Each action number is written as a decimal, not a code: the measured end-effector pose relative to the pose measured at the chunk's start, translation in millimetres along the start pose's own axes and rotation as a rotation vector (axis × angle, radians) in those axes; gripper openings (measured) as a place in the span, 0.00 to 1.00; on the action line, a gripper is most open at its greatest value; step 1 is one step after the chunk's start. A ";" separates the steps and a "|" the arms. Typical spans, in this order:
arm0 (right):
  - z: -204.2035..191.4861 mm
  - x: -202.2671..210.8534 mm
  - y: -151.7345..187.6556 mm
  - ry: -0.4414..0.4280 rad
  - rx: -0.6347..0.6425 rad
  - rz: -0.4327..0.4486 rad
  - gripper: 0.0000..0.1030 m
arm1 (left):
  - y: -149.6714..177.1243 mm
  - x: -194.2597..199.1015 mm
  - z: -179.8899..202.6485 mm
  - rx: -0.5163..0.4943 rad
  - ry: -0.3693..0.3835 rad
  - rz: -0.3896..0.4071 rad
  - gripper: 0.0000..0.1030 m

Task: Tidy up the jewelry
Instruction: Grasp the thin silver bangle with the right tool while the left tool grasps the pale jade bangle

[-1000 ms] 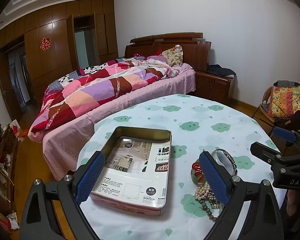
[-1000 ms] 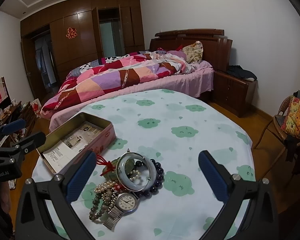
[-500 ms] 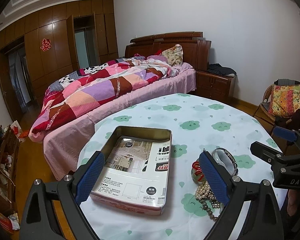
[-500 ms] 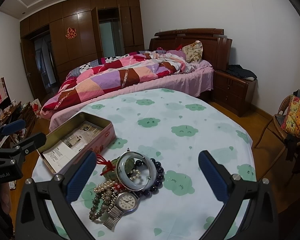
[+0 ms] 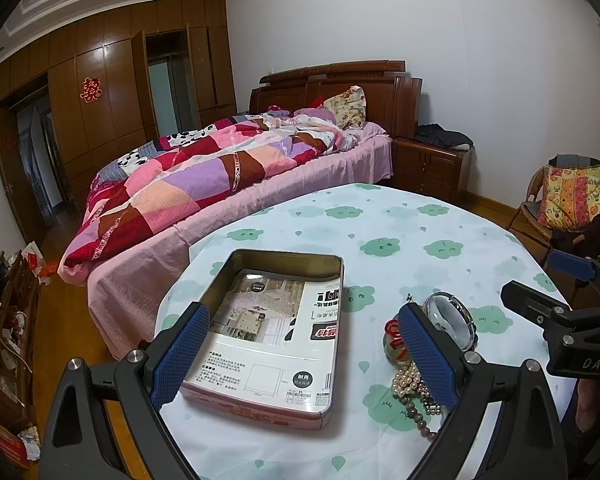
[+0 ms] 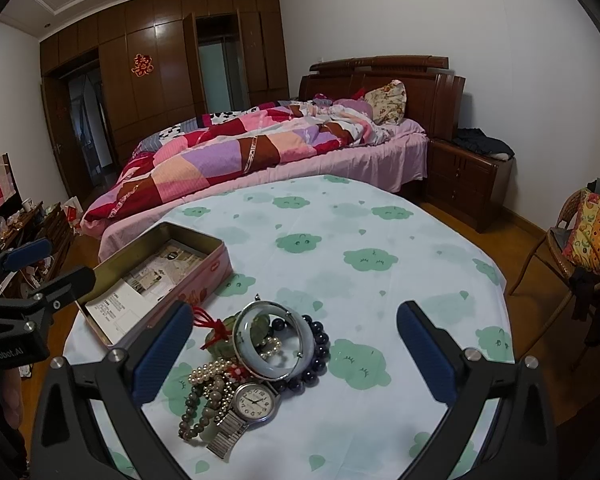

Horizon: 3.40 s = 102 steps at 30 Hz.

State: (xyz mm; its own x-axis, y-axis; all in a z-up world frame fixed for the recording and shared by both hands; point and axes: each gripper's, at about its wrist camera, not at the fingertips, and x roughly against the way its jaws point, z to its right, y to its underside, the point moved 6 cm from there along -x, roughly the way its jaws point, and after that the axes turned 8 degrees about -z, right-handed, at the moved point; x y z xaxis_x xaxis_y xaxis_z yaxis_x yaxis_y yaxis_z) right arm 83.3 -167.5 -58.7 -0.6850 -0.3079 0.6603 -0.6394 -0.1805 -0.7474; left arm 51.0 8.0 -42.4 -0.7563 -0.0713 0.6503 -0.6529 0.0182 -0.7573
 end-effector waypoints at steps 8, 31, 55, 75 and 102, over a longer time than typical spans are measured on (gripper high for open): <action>0.5 -0.4 0.4 -0.001 0.000 -0.001 1.00 | -0.5 -0.8 1.4 -0.002 -0.001 -0.002 0.93; 1.0 -9.8 6.6 0.006 0.003 -0.022 1.00 | 7.8 -16.2 2.8 -0.003 0.006 -0.037 0.93; -7.0 -92.8 28.7 -0.091 0.092 -0.290 1.00 | 21.1 -50.9 5.1 0.025 0.020 -0.118 0.93; -2.8 -64.4 21.2 -0.143 0.080 -0.206 0.61 | 11.8 -50.3 35.8 -0.063 0.082 -0.099 0.93; 65.4 -56.8 20.6 -0.026 -0.028 -0.154 0.61 | 10.5 -120.2 132.0 -0.205 0.205 -0.265 0.20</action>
State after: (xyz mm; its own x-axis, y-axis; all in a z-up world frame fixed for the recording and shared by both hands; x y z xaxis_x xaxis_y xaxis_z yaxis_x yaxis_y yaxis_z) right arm 131.8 -214.9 -116.3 -0.5690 -0.3031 0.7644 -0.7457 -0.2016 -0.6351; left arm 140.6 -114.9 -136.4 -0.5397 0.0998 0.8359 -0.8057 0.2265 -0.5472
